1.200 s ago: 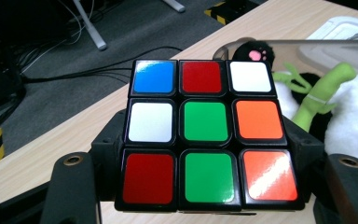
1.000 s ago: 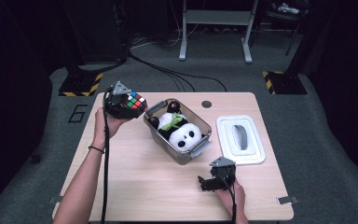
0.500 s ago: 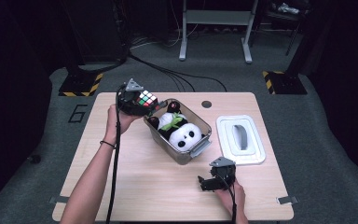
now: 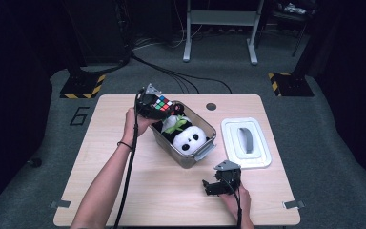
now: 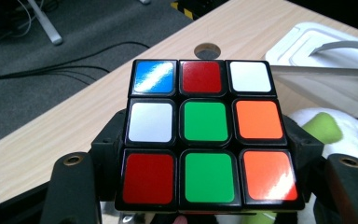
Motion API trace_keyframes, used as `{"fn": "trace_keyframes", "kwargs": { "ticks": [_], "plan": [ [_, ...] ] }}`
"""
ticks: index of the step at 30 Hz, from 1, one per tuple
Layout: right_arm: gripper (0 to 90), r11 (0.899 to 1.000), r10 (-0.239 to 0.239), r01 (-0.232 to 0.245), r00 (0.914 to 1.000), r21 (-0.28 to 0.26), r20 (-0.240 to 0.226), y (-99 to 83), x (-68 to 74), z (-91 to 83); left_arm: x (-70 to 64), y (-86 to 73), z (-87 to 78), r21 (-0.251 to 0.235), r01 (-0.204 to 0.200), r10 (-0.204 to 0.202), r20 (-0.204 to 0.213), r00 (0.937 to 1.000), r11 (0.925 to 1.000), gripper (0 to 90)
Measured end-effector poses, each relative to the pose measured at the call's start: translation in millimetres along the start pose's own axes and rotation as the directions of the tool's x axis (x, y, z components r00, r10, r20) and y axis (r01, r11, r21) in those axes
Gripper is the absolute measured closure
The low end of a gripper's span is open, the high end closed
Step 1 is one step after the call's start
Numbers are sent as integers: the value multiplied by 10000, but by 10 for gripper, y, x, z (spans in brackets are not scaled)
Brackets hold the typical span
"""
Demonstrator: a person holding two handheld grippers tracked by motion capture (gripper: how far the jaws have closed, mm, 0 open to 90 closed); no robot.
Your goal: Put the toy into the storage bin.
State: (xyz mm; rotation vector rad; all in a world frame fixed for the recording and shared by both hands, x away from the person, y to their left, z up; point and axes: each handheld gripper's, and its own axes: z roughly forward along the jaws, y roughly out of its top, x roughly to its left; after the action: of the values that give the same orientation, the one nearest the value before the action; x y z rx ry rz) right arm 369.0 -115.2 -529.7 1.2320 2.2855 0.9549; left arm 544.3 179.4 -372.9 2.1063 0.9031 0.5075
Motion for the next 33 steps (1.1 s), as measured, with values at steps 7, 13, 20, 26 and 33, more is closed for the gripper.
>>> {"fn": "trace_keyframes", "kwargs": {
  "ticks": [7,13,20,26,33],
  "plan": [
    [0,10000,34,-34,10000,18,-56,0,2,-3,-59,-19,175,501,-159,155,76,9999,9986,338],
    [0,10000,36,-36,10000,21,-60,-1,3,-4,-152,-49,241,843,-600,640,-453,9969,9946,270],
    [0,10000,38,-38,10000,17,-49,-1,3,-4,-130,-45,143,589,-655,693,-640,9955,9961,205],
    [0,10000,8,-8,10000,20,-21,-1,1,-3,-112,-15,36,296,-776,797,-746,9940,9965,243],
    [0,10000,37,-37,10000,13,-46,-1,3,-3,-92,-43,74,462,-834,865,-685,9939,9954,288]
  ]
}}
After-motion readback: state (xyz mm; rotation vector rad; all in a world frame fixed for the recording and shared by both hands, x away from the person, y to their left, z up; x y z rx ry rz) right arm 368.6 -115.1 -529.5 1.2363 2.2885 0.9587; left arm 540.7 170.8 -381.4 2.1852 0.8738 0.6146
